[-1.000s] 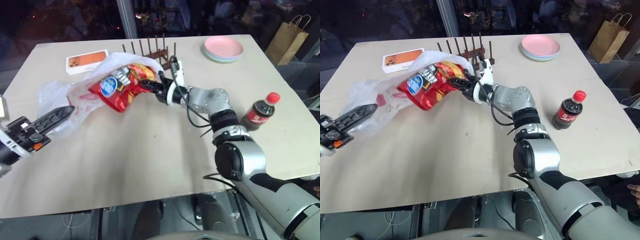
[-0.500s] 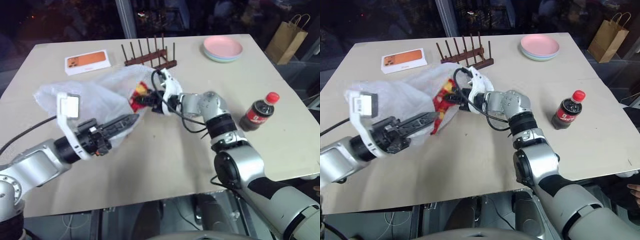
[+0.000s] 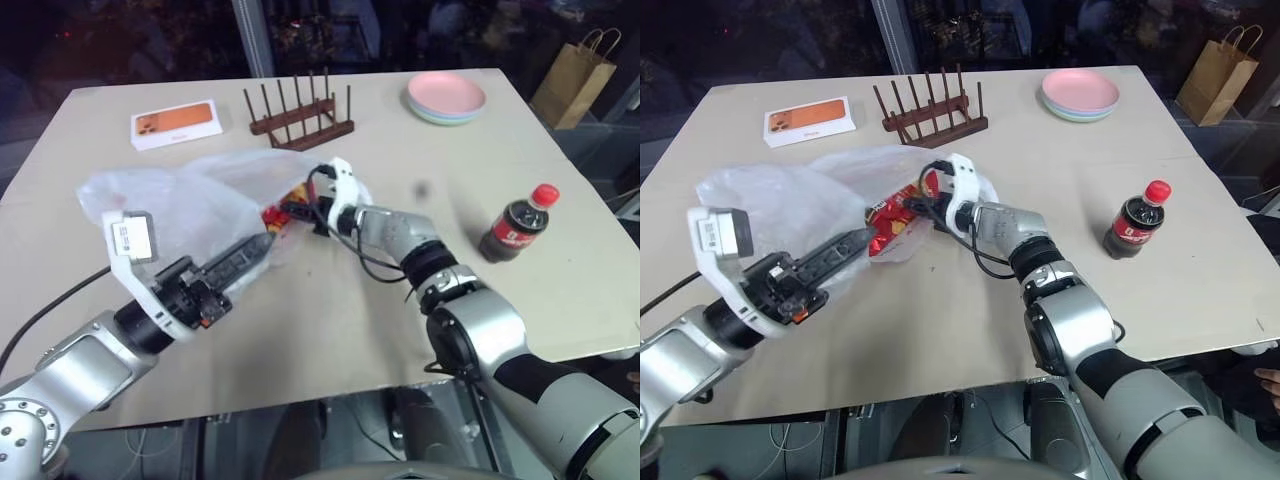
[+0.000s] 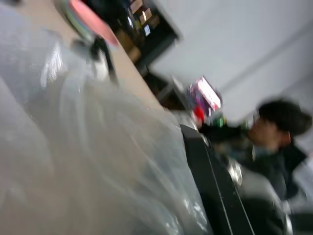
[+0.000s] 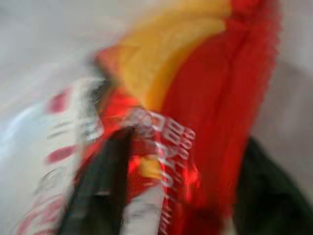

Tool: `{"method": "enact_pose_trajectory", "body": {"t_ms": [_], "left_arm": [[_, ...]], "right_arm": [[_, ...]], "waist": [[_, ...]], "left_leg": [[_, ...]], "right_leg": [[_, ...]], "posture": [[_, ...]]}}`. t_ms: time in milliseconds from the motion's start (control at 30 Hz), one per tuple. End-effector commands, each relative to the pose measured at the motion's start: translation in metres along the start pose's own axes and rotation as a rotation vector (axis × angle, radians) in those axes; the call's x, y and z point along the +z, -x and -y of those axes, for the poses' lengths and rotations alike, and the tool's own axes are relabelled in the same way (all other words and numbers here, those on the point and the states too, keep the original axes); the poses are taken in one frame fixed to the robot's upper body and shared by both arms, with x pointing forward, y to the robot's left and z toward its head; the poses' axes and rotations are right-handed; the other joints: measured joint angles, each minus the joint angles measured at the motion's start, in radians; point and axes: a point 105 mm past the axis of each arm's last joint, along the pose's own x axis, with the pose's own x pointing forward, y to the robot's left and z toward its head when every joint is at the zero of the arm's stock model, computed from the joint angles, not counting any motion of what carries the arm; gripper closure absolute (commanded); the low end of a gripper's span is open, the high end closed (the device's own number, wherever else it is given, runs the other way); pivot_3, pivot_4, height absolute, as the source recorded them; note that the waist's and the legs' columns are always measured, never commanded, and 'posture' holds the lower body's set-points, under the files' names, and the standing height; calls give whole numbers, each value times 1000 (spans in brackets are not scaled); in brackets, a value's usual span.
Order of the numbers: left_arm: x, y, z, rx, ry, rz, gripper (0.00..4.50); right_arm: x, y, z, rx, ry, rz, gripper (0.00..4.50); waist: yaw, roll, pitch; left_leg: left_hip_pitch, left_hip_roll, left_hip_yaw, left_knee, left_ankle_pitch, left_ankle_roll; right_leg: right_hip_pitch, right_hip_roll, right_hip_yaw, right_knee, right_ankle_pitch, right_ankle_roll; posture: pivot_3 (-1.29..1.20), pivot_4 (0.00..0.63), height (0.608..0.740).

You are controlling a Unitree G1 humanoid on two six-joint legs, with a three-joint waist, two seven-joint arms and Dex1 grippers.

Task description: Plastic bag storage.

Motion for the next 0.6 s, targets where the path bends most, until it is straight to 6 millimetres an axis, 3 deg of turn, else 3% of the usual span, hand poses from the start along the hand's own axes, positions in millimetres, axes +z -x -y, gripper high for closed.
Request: {"method": "enact_pose_trajectory", "body": {"t_ms": [33,100,167,200,500,600], "left_arm": [[13,-9,-7,23,-8,100,4500],[20,-15,-16,47,-17,135,4500],[25,-21,-26,70,-34,148,4500],[26,-25,-29,79,-52,147,4500],[22,-49,-35,27,-92,102,4500],[23,-53,-33,-23,-72,87,4500]], "right_arm": [[5,22,-26,123,122,40,1552],[11,47,-24,114,181,62,1153],[15,71,-25,75,296,65,213],[14,81,-26,55,363,57,100],[31,163,-31,-177,564,149,100],[39,211,-28,-400,642,182,100]], "waist": [[15,-1,-2],[36,0,-2],[53,0,-1],[56,0,-1],[46,0,-2],[50,0,-2]], "left_leg": [[0,0,-1,0,0,0],[0,0,-1,1,0,0],[0,-1,-1,3,0,0],[0,-2,-2,4,0,0],[2,0,-2,4,0,0],[2,-1,-2,5,0,0]], "right_leg": [[1,0,-1,0,0,0],[1,0,-1,0,-1,-1],[2,-1,-2,0,-1,-1],[3,-1,-2,0,-2,-3],[5,2,-1,2,-3,-4],[5,1,-1,1,-3,-4]], "posture": [[0,150,740],[0,150,740],[0,150,740],[0,150,740],[0,150,740],[0,150,740]]}}
